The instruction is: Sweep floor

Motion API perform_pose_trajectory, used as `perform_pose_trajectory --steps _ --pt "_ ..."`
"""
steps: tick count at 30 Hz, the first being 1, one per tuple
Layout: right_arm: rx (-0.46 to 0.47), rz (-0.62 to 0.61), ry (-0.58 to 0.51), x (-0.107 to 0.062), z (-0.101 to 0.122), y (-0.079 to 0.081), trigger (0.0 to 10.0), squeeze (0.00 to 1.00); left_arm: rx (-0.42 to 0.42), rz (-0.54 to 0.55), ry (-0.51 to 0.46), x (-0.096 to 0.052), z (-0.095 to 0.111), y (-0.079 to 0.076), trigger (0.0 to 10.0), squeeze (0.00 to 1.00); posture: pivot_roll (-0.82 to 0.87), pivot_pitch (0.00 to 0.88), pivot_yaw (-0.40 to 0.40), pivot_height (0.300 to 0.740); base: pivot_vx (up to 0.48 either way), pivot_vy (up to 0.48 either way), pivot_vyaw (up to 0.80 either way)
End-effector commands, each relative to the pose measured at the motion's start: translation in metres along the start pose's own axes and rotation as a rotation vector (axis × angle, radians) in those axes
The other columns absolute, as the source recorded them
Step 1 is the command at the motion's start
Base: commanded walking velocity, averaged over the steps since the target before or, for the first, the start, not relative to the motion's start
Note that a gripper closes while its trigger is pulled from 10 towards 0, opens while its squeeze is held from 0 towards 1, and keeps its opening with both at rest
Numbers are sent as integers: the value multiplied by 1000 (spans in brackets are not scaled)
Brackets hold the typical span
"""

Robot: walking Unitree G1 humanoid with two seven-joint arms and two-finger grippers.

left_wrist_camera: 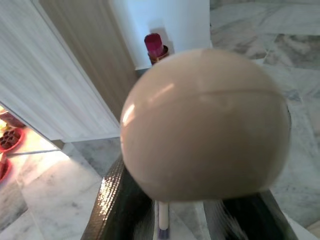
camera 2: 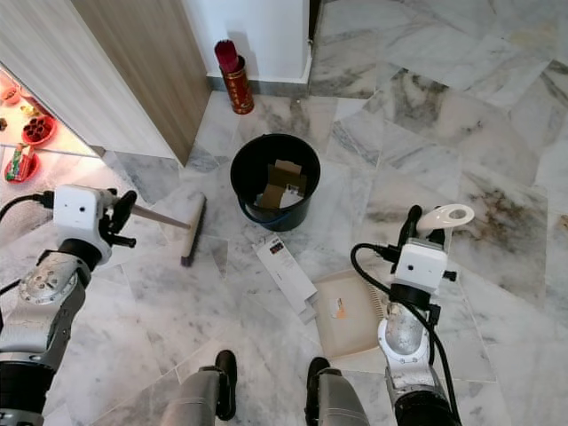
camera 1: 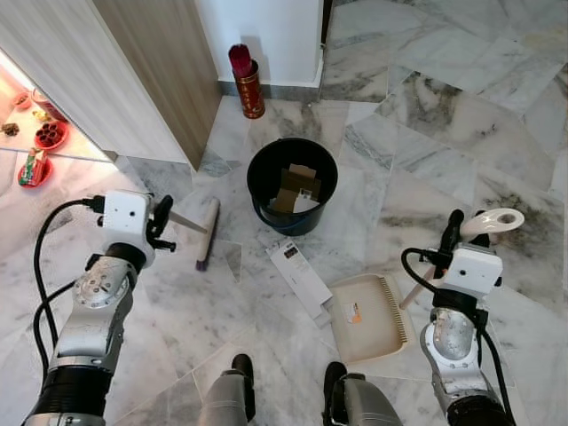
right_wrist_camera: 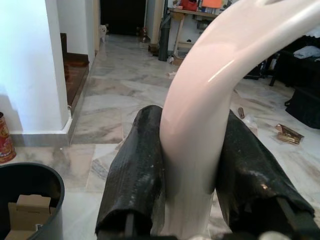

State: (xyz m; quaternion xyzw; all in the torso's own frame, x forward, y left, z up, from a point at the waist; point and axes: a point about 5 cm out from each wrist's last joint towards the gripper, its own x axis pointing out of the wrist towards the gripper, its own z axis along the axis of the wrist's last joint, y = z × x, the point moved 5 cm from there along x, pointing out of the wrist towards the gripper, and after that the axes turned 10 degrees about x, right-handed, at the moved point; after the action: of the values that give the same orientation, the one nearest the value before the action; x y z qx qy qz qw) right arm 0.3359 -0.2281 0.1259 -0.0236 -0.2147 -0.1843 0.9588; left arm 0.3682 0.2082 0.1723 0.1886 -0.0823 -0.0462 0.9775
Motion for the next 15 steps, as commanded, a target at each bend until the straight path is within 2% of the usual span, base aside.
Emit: perform_pose_trajectory --steps 1,10,15 --pt "-42 9 68 -13 -15 -6 10000 0 3 -5 -22 -2 0 -3 10000 0 185 373 75 740 0 0 0" --pt "-46 9 66 -12 -14 -8 10000 0 -54 -95 -23 1 0 -25 10000 0 177 376 73 740 0 0 0" --pt "-47 9 68 -13 -14 -9 10000 0 -71 -126 -27 0 1 -30 10000 0 177 376 73 740 0 0 0"
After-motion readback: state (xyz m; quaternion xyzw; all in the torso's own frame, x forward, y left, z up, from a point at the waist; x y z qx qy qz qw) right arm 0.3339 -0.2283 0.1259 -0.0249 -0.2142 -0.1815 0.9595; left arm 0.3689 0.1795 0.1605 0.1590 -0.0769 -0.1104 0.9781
